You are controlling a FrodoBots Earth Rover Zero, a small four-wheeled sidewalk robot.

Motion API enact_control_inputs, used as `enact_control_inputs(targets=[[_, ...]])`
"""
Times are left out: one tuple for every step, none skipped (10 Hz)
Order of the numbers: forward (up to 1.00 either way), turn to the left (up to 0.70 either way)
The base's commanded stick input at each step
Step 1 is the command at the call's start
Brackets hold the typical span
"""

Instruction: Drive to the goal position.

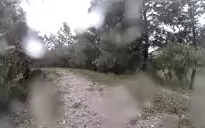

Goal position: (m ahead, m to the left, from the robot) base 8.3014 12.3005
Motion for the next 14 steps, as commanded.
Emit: enact_control_inputs(targets=[[0.00, 0.00], [0.00, 0.00], [0.00, 0.00], [0.00, 0.00], [0.01, 0.00], [0.04, 0.00], [0.05, 0.00], [0.72, 0.00], [0.85, 0.00], [0.85, 0.00], [0.85, 0.00], [0.85, 0.00], [0.85, 0.00], [0.85, 0.00]])
